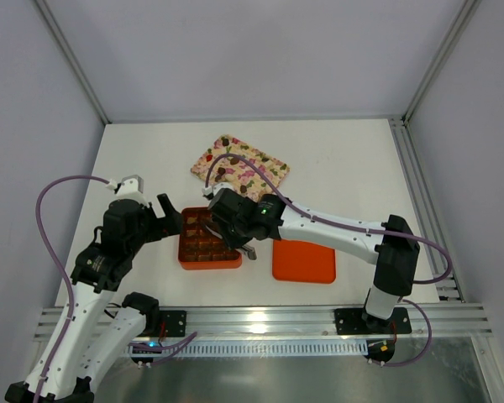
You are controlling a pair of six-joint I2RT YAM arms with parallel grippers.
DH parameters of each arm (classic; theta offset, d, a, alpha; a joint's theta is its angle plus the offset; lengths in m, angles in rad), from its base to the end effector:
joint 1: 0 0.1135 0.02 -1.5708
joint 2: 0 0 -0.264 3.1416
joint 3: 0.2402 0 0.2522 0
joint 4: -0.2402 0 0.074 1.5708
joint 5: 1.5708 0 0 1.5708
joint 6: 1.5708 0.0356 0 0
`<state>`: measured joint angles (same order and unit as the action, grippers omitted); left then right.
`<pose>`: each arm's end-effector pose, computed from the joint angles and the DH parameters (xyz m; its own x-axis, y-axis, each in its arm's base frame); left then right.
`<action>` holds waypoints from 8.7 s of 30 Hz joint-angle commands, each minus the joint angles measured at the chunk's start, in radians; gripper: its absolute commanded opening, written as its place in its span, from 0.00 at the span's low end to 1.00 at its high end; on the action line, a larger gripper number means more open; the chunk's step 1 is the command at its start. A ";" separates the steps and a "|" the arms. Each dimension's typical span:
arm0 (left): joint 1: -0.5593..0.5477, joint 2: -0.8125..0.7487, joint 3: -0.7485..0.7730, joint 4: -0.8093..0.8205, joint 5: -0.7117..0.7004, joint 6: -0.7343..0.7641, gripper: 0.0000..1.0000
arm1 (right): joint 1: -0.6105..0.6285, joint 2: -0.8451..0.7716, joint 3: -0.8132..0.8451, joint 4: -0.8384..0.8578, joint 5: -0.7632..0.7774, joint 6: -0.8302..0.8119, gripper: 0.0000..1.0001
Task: Pack the chocolate
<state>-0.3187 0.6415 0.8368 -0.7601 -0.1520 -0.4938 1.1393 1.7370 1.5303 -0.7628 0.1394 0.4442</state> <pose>0.1245 -0.0354 0.3194 -0.5368 -0.3162 -0.7822 -0.0751 0.9413 -0.3290 0.1624 0.3409 0.2922 -0.6838 -0.4677 -0.5601 -0.6343 0.7603 0.1396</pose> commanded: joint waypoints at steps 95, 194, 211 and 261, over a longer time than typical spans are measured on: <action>-0.002 0.017 0.013 0.015 0.005 -0.003 1.00 | -0.613 0.329 0.355 -0.056 0.032 -0.280 0.48; -0.003 0.023 0.012 0.016 0.014 -0.005 1.00 | -0.036 -0.126 -0.065 -0.001 0.037 -0.029 0.37; -0.002 0.020 0.012 0.016 0.015 -0.003 1.00 | -0.029 -0.083 -0.061 0.008 0.032 -0.029 0.43; -0.002 0.023 0.012 0.016 0.015 -0.002 1.00 | -0.549 0.062 0.132 0.025 0.002 -0.153 0.45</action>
<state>-0.3187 0.6632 0.8368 -0.7601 -0.1379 -0.4934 0.6155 1.7245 1.5723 -0.7815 0.1616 0.3107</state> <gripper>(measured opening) 0.996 0.455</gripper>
